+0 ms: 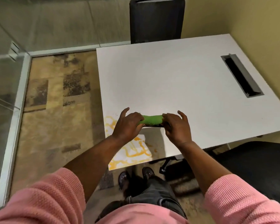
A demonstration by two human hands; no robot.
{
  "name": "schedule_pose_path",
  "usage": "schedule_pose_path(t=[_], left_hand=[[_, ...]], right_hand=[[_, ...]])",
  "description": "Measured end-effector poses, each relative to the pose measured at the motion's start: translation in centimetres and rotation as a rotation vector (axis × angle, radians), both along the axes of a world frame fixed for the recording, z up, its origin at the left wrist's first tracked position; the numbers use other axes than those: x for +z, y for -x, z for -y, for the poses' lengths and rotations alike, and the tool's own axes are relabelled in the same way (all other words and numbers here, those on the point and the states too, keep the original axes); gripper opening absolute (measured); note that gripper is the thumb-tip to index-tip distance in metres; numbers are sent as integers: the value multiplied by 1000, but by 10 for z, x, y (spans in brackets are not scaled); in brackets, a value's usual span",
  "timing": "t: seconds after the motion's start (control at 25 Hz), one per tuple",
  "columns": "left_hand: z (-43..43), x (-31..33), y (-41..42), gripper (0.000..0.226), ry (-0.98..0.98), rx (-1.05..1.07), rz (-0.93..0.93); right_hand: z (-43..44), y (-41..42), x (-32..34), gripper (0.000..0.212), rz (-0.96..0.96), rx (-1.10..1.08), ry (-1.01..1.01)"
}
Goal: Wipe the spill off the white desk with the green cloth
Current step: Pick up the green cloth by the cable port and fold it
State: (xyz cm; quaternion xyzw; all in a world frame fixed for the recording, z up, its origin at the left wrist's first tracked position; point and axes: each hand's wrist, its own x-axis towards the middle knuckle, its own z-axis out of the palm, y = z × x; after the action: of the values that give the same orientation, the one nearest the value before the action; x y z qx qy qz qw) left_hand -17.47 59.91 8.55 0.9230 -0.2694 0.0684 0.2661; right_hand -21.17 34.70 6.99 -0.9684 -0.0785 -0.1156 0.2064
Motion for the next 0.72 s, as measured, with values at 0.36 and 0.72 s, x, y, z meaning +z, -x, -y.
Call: schedule_pose_path(t=[0.36, 0.72], left_hand=[[12, -81, 85, 31, -182, 14, -73], [11, -115, 144, 40, -244, 303, -375]], right_hand=[[20, 56, -60, 8, -388, 263, 99], [4, 46, -100, 48, -463, 457, 78]])
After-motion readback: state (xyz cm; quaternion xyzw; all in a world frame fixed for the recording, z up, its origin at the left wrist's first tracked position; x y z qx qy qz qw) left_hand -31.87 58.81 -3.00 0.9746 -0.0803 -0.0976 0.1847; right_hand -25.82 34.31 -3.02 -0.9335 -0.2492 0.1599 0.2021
